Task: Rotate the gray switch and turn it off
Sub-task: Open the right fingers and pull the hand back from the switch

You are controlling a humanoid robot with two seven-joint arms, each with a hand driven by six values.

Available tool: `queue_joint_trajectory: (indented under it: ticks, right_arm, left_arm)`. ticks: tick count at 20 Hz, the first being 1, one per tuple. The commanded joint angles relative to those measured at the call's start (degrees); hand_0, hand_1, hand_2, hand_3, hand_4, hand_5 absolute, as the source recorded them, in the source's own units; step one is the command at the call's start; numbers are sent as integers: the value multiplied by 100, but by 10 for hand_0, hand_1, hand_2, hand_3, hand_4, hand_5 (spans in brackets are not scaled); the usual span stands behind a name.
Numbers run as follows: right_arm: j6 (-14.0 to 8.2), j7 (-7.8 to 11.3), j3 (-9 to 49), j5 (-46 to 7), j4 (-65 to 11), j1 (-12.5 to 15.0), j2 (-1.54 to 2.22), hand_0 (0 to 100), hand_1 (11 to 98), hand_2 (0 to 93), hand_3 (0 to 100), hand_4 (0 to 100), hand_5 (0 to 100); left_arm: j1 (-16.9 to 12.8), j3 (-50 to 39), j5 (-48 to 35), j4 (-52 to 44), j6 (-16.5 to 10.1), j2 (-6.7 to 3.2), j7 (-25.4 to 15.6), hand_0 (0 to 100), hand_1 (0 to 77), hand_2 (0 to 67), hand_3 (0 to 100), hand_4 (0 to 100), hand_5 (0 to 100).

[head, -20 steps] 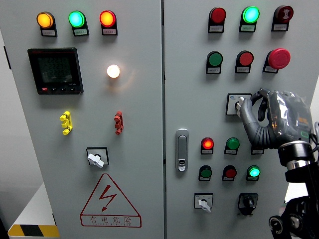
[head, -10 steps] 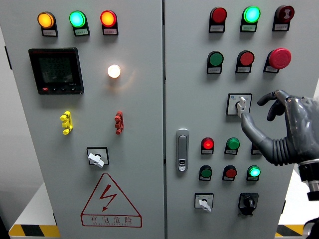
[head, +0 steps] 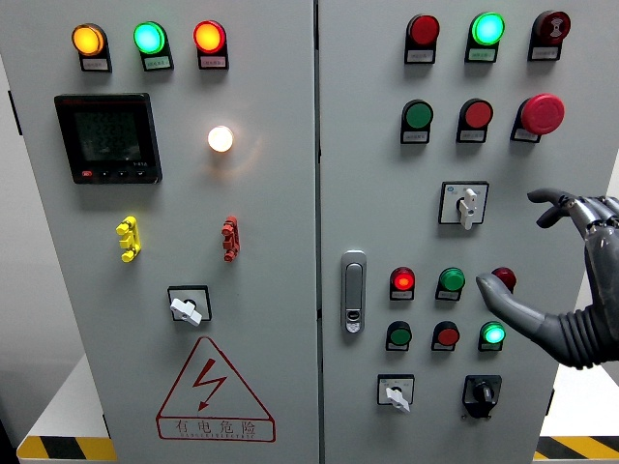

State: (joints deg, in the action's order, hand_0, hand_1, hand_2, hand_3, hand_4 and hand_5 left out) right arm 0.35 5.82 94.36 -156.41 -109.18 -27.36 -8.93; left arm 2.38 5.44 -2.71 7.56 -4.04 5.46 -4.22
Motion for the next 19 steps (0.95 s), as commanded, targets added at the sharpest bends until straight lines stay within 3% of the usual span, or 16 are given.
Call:
queue_joint_trajectory:
  ticks: [1, 4, 7, 9, 12, 19]
  right_arm:
    - [-26, 139, 91, -12, -138, 126, -3, 0, 372, 158, 236, 110, 325]
    - [-35, 139, 109, -12, -296, 223, -3, 0, 381, 110, 189, 86, 297]
    - [-52, 139, 109, -30, -384, 293, 5, 0, 387, 91, 116, 85, 209]
    - [-61, 139, 118, -30, -402, 346, 6, 0, 391, 87, 114, 84, 181]
    - [-254, 130, 118, -30, -428, 381, 6, 0, 396, 84, 107, 80, 156]
    - [-298, 60, 74, -82, -481, 381, 6, 0, 405, 78, 102, 73, 130]
  left_arm:
    - [-1, 1, 7, 0, 0, -1, 0, 885, 0, 133, 187, 82, 109]
    - [-1, 1, 7, 0, 0, -1, 0, 885, 0, 133, 187, 82, 109]
    - [-1, 1, 7, 0, 0, -1, 0, 885, 0, 133, 188, 82, 109]
    - [-1, 1, 7, 0, 0, -1, 0, 885, 0, 133, 188, 82, 109]
    - [-1, 1, -1, 0, 0, -1, 0, 885, 0, 133, 188, 82, 109]
    - [-1, 1, 7, 0, 0, -1, 0, 885, 0, 133, 187, 82, 109]
